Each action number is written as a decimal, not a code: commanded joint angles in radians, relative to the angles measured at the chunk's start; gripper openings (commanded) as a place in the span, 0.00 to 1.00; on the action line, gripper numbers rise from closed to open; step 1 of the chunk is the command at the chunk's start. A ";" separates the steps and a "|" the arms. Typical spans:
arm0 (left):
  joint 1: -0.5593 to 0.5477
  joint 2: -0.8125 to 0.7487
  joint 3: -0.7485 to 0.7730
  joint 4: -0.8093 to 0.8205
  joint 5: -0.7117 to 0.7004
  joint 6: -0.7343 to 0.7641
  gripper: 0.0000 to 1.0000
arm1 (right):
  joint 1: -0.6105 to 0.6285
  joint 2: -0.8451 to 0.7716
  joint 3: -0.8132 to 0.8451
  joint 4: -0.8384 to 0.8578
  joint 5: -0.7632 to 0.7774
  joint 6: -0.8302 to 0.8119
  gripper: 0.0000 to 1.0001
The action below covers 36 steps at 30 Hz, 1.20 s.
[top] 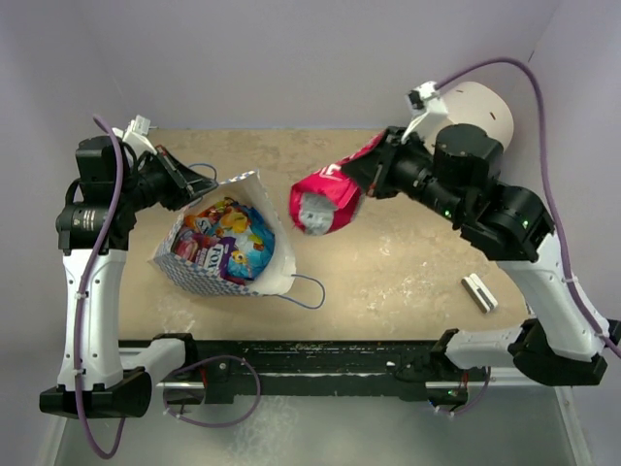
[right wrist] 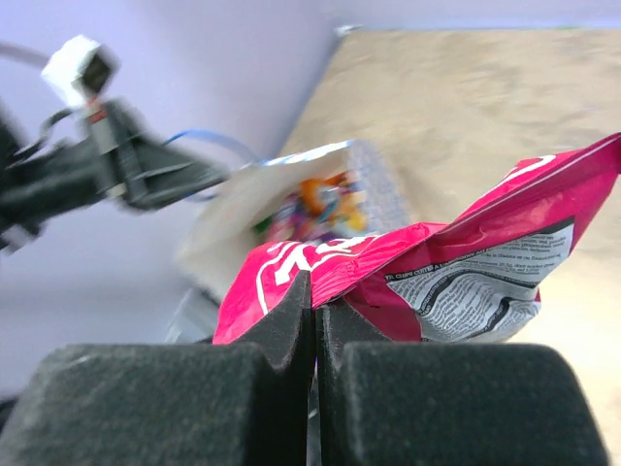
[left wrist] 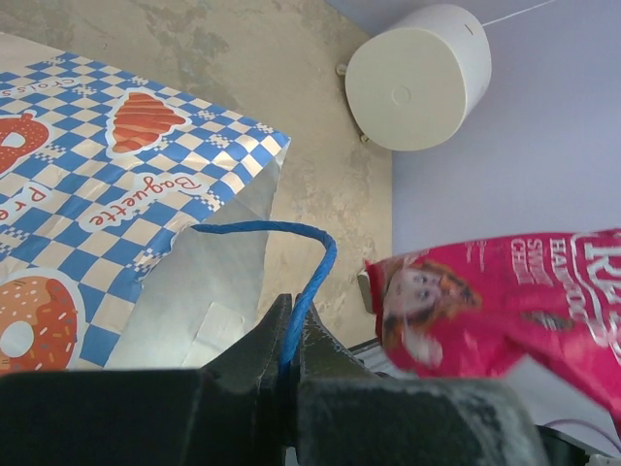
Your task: Take the snacks out of the paper bag
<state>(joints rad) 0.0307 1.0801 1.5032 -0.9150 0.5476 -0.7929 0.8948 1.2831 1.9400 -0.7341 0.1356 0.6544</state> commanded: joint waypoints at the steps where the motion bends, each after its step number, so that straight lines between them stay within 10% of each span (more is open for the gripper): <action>1: -0.002 0.012 0.054 -0.005 0.007 0.027 0.00 | -0.155 -0.001 -0.083 0.053 0.079 -0.109 0.00; 10: -0.002 0.034 0.053 -0.037 -0.005 0.044 0.00 | -0.432 0.237 -0.165 0.341 -0.061 -0.210 0.00; 19: -0.002 0.065 0.073 -0.071 -0.050 0.053 0.00 | -0.686 0.681 0.198 0.368 -0.436 -0.058 0.00; 28: -0.003 0.046 0.052 -0.045 -0.010 -0.007 0.00 | -0.874 0.440 -0.748 0.762 -0.411 0.085 0.00; 36: -0.003 0.023 0.058 -0.071 0.059 -0.005 0.00 | -0.948 0.427 -0.963 0.740 -0.314 -0.002 0.10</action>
<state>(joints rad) 0.0307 1.1439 1.5322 -0.9970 0.5297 -0.7773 -0.0509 1.7493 1.0008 -0.0601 -0.2108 0.6952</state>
